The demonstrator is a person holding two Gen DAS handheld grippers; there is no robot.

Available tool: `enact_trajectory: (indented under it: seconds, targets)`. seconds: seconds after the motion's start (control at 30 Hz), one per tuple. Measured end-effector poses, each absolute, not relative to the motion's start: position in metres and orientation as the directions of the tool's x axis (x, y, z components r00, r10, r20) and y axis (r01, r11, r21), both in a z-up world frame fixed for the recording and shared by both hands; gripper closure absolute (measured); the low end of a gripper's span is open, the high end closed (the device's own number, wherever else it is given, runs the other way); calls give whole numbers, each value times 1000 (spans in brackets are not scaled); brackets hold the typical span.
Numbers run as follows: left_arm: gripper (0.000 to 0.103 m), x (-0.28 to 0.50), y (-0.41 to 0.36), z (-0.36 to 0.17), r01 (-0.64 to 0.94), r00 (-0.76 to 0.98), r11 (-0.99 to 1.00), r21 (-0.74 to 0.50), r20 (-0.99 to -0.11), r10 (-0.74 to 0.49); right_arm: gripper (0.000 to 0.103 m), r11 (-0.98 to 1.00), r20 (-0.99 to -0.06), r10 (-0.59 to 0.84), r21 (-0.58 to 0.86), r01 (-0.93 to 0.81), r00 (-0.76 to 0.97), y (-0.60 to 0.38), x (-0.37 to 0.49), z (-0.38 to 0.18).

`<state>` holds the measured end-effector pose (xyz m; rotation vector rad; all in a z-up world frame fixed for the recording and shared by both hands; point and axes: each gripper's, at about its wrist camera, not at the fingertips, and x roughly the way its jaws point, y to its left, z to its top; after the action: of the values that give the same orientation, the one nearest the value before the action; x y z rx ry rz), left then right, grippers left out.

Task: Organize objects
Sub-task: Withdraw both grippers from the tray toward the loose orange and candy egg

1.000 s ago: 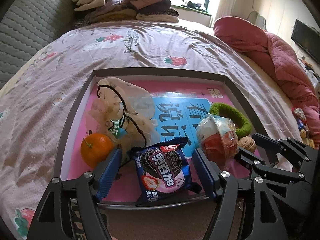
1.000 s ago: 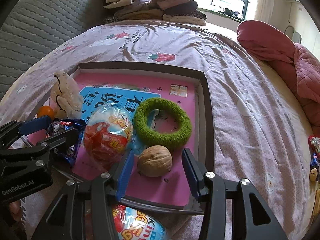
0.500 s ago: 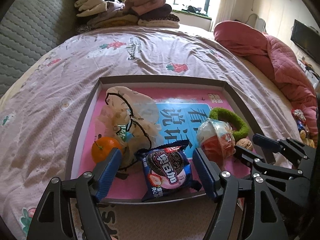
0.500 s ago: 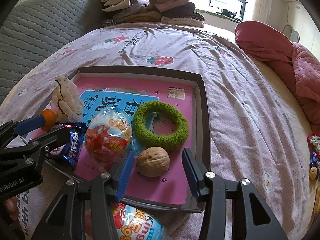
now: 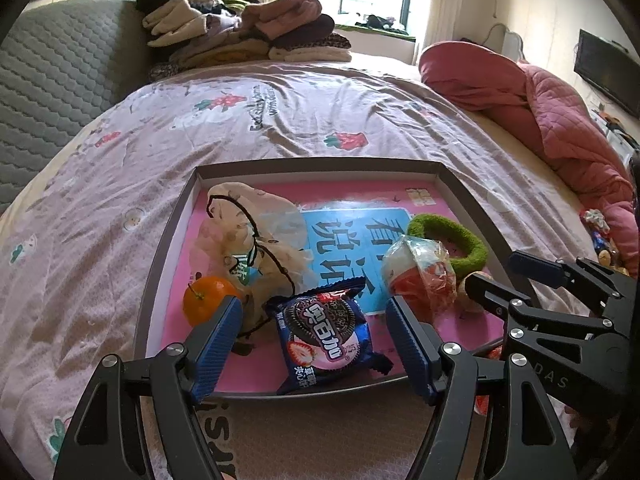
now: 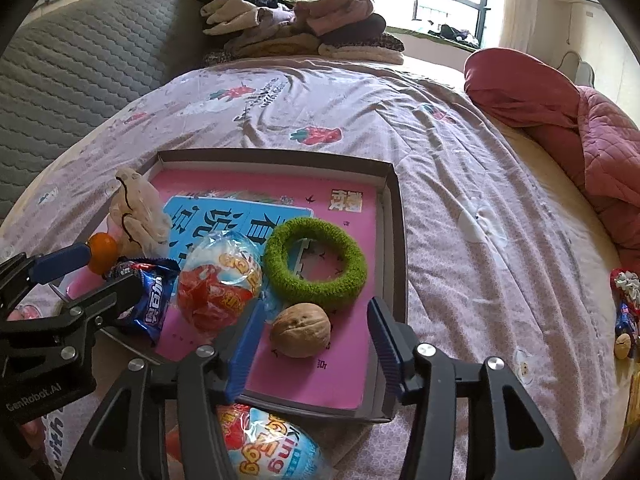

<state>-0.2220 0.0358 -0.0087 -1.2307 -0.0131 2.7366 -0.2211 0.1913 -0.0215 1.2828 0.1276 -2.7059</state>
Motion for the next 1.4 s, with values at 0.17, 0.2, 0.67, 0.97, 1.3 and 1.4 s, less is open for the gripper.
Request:
enact_trajectory:
  seconds: [0.17,0.2,0.67,0.97,1.3,1.4]
  targets:
    - [28,-220,34,-6,-122,-661,-991,-63,-739,128,49,-984,-770,-101,-17,178,-630,188,-220,-19]
    - [28,-220,34,-6,-121,-662,-991,-63,-738,128,49,-984,-768,-101,-18,180,-632,187,-220,-19]
    - [28,-200,23,21,-115,-717,-992,-50,-688,118,44,-981,-693,-156,24,194,-704,194,-198,15]
    - [28,-174,16,28,-116,-738,-990,-78,-660,138,44,-978,-654,-178,32,208,-736,199,-180,33]
    - [28,-152,21,38,-151,-753,-986,-66,-638,158,44,-976,-643,-176,18,216,-745,203,-163,34]
    - [28,-144,20,37,-157,-754,-986,-57,-638,157,44,-976,-640,-180,20,219,-747,205,-159,33]
